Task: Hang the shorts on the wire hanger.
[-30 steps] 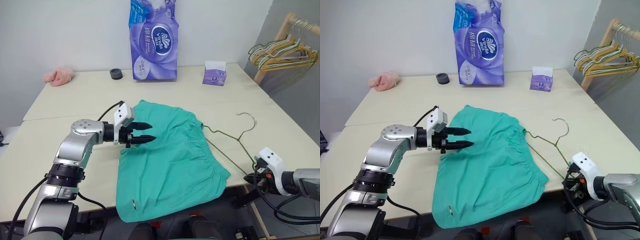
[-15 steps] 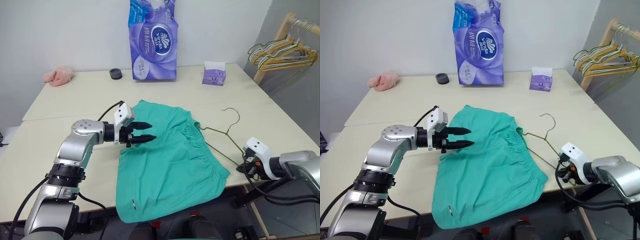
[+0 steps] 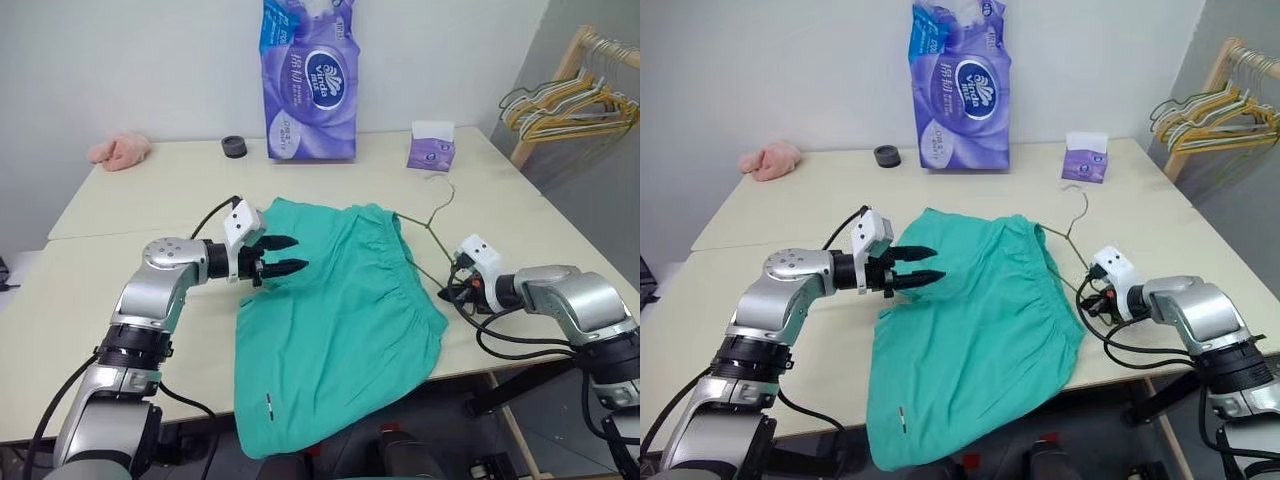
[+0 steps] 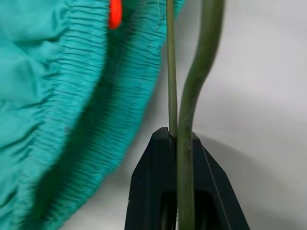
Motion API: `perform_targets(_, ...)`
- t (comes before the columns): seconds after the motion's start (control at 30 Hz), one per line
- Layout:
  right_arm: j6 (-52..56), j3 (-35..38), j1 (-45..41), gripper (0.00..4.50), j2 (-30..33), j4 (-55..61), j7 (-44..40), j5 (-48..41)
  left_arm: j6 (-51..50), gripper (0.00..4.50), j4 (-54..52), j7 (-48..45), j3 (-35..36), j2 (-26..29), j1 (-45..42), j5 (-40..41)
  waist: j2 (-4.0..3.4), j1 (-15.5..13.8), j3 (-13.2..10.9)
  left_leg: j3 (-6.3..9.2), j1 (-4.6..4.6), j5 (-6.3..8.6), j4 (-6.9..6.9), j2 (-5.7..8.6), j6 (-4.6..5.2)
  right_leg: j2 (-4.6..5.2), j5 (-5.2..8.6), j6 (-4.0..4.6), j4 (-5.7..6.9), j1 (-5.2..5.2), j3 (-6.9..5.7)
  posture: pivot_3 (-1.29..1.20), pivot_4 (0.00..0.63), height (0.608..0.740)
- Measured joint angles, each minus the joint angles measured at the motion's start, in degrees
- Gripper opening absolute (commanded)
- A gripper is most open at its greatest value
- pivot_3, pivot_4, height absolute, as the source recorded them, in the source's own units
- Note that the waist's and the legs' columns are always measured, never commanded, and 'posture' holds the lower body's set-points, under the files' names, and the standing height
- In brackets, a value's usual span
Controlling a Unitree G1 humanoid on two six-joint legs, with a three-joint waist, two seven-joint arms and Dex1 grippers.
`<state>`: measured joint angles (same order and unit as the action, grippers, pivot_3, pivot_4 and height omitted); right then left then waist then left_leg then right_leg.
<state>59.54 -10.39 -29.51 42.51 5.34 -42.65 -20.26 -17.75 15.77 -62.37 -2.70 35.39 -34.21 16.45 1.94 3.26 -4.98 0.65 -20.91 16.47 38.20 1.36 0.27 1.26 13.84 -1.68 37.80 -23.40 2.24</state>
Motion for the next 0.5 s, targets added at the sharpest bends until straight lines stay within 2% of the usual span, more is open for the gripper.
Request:
perform_targets(0.03, -0.2, 0.2, -0.1, 0.00, -0.4, 2.6, 0.6, 0.0, 0.5, 2.67, 1.0, 1.0, 0.7, -0.1, -0.7, -0.1, -0.01, 0.0, 0.0, 0.02, 0.00, 0.00, 0.00, 0.00, 0.00, 0.00, 0.00, 0.00, 0.01, -0.01, -0.01, -0.10, 0.035, 0.740)
perform_targets(0.13, -0.5, 0.2, 0.1, 0.00, -1.1, 10.2, 2.2, 0.0, 0.7, 3.19, 4.4, 2.8, 2.7, -0.2, -3.5, 0.1, 0.01, 0.0, 0.0, 0.03, -0.01, 0.01, -0.01, 0.00, -0.01, 0.00, -0.01, 0.00, 0.04, -0.02, -0.03, -0.10, 0.034, 0.740)
perform_targets(0.23, -0.7, -0.7, 1.2, 0.00, -0.9, 15.3, 3.1, 0.9, 0.5, 4.11, 6.3, 0.6, 3.4, 1.3, -6.0, 0.6, 0.04, 0.1, 0.0, 0.03, -0.03, 0.02, 0.00, 0.01, -0.03, 0.01, -0.01, -0.01, 0.03, -0.03, -0.05, -0.11, 0.031, 0.740)
perform_targets(0.3, -1.9, -3.2, 1.5, 0.00, -0.1, 17.4, 3.1, 2.3, 0.8, 4.48, 7.5, -2.3, 3.4, 3.1, -8.3, 0.7, 0.04, 0.1, 0.0, 0.03, -0.04, 0.01, 0.02, 0.01, -0.03, 0.01, -0.02, 0.01, 0.03, -0.04, -0.06, -0.12, 0.031, 0.740)
perform_targets(0.5, -6.2, -8.6, 2.1, 0.00, 2.9, 19.4, 2.1, 6.5, 4.4, 4.48, 6.9, -15.8, -0.2, 9.5, -12.7, -0.7, 0.00, 0.7, 0.1, -0.02, -0.03, 0.01, 0.00, 0.04, -0.03, -0.01, -0.02, 0.01, 0.01, -0.04, -0.04, -0.12, 0.030, 0.740)
